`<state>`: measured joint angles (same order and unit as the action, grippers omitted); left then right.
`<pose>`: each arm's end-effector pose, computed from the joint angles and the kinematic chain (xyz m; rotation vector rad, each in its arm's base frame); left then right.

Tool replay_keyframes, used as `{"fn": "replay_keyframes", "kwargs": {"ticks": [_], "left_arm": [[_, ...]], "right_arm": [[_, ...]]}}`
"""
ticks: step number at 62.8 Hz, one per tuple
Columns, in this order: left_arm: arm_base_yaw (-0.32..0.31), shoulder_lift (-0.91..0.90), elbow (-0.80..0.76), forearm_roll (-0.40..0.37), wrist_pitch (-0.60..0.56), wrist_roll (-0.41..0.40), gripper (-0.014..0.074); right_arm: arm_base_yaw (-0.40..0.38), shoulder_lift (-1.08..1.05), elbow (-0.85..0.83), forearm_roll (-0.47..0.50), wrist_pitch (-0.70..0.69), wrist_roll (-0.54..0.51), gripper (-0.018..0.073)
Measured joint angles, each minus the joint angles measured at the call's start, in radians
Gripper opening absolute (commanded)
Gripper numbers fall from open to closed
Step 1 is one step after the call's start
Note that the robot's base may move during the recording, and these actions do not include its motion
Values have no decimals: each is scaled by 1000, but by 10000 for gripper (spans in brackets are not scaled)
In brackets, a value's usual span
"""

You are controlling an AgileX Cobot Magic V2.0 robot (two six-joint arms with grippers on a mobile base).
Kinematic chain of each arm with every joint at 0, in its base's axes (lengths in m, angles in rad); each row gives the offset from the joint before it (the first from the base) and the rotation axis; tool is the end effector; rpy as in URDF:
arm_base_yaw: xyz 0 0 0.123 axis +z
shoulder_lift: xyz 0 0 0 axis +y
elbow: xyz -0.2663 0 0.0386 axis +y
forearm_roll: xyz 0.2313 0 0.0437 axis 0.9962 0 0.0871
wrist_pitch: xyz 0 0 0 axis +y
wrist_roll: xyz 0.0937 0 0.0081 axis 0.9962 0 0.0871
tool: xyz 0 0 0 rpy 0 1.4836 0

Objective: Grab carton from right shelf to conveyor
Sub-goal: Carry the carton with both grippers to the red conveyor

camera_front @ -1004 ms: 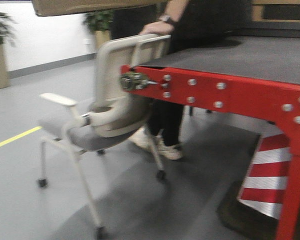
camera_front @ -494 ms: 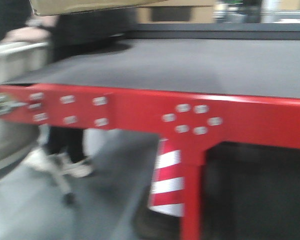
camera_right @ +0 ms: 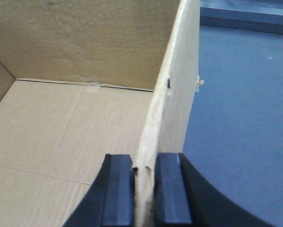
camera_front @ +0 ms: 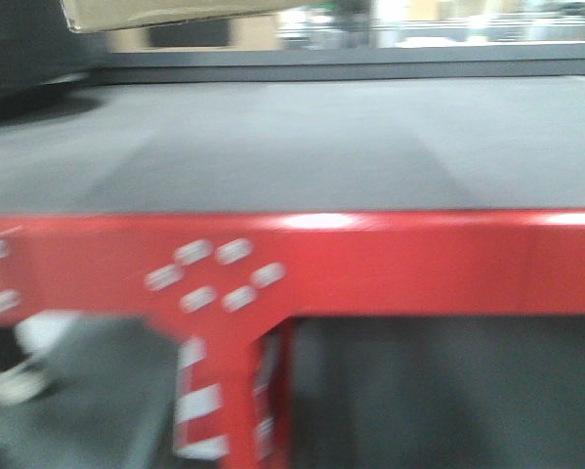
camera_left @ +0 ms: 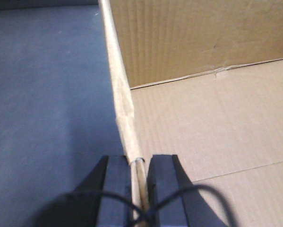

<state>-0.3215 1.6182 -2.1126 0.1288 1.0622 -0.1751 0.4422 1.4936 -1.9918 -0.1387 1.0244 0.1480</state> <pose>0.3041 -0.0902 0.4924 0.1442 2.0431 -0.1556 0.2623 0.1119 0.5010 -0.2912 1.9874 0.2130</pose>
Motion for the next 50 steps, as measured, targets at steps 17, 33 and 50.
{"fn": "replay_keyframes", "kwargs": {"ticks": [17,33,50], "left_arm": [[0,0,0,0,0,0,-19],[0,0,0,0,0,0,-19],[0,0,0,0,0,0,-19]], "right_arm": [[0,0,0,0,0,0,-67],[0,0,0,0,-1,0,-67],[0,0,0,0,-1,0,-67]]}}
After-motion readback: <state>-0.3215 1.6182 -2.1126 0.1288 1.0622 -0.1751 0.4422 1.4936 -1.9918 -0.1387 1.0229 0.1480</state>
